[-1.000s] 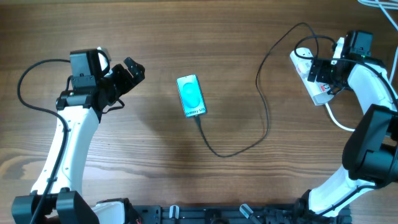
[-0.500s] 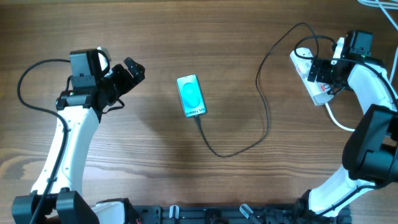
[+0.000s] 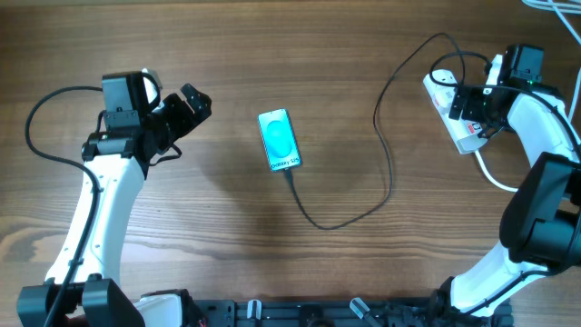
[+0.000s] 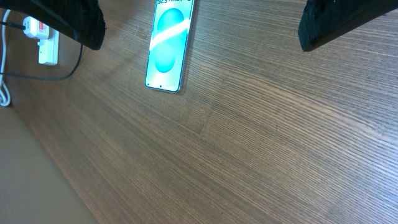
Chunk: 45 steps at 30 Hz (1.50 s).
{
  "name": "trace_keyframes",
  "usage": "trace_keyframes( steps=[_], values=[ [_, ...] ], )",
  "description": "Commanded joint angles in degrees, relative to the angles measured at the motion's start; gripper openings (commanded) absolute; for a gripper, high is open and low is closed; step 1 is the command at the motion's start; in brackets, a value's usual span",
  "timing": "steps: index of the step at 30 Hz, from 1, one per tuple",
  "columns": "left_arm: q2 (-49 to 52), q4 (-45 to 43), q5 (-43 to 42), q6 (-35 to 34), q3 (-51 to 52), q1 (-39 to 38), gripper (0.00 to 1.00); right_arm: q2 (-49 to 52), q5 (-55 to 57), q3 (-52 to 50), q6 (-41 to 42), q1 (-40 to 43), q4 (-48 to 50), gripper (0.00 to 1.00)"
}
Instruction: Plug charger to phone and switch on socket
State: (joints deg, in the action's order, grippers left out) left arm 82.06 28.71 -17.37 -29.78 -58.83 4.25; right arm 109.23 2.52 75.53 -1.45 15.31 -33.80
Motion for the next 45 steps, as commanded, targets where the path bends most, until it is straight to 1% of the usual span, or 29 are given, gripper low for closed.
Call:
trace_keyframes(
  steps=[1, 12, 13, 21, 25, 26, 27, 29, 32, 34, 35, 37, 40, 41, 43, 44, 45],
  values=[
    [-0.74, -0.13, 0.52, 1.07, 0.02, 0.22, 1.00, -0.79, -1.16, -0.24, -0.72, -0.26, 0.33, 1.00],
    [-0.52, -0.04, 0.52, 1.07, 0.04, 0.22, 1.00, -0.79, -1.16, -0.24, -0.70, -0.26, 0.35, 1.00],
    [-1.62, 0.11, 0.52, 1.09, 0.04, 0.22, 1.00, -0.79, -1.16, -0.24, -0.70, -0.26, 0.35, 0.99],
    [-23.67, 1.16, 0.50, 1.07, 0.04, 0.22, 1.00, -0.79, -1.16, -0.24, -0.72, -0.26, 0.35, 1.00],
    [-28.35, 1.36, 0.52, 1.09, 0.02, 0.22, 1.00, -0.79, -1.16, -0.24, -0.70, -0.26, 0.33, 1.00],
    [-28.06, 2.45, 0.50, 1.07, 0.02, 0.22, 1.00, -0.79, -1.16, -0.24, -0.70, -0.26, 0.35, 1.00],
    [-26.58, 9.25, 0.33, 1.07, 0.11, 0.22, 1.00, -0.79, -1.16, -0.24, -0.72, -0.26, 0.35, 1.00],
    [-25.86, 16.00, 0.68, 1.11, 0.37, 0.22, 1.00, -0.79, -1.16, -0.24, -0.72, -0.26, 0.35, 1.00],
    [-25.92, 17.44, 5.86, 1.09, 2.58, 0.22, 1.00, -0.79, -1.16, -0.24, -0.72, -0.26, 0.35, 1.00],
    [-26.49, 16.55, 6.80, 1.09, 6.40, 0.22, 1.00, -0.79, -1.16, -0.24, -0.70, -0.26, 0.35, 1.00],
    [-27.12, 14.71, 6.75, 1.07, 8.90, 0.22, 1.00, -0.79, -1.16, -0.24, -0.72, -0.26, 0.35, 1.00],
    [-28.72, 4.66, 5.84, 1.05, 16.76, 0.20, 1.00, -0.79, -1.16, -0.24, -0.72, -0.26, 0.35, 1.00],
    [-31.26, -17.25, 2.84, 1.05, 29.75, 0.09, 1.00, -0.79, -1.16, -0.24, -0.70, -0.26, 0.35, 1.00],
    [-32.54, -25.81, 1.38, 1.05, 34.10, 0.09, 1.00, -0.79, -1.16, -0.24, -0.70, -0.26, 0.33, 1.00],
    [-34.58, -35.69, 0.35, 1.07, 38.93, 0.04, 1.00, -0.79, -1.16, -0.24, -0.72, -0.26, 0.35, 1.00],
    [-36.65, -42.05, 0.28, 1.09, 42.21, -0.39, 1.00, -0.79, -1.16, -0.24, -0.72, -0.26, 0.35, 1.00],
    [-38.36, -45.62, 0.37, 1.09, 44.28, -0.76, 1.00, -0.79, -1.16, -0.24, -0.72, -0.26, 0.35, 1.00]
  ],
)
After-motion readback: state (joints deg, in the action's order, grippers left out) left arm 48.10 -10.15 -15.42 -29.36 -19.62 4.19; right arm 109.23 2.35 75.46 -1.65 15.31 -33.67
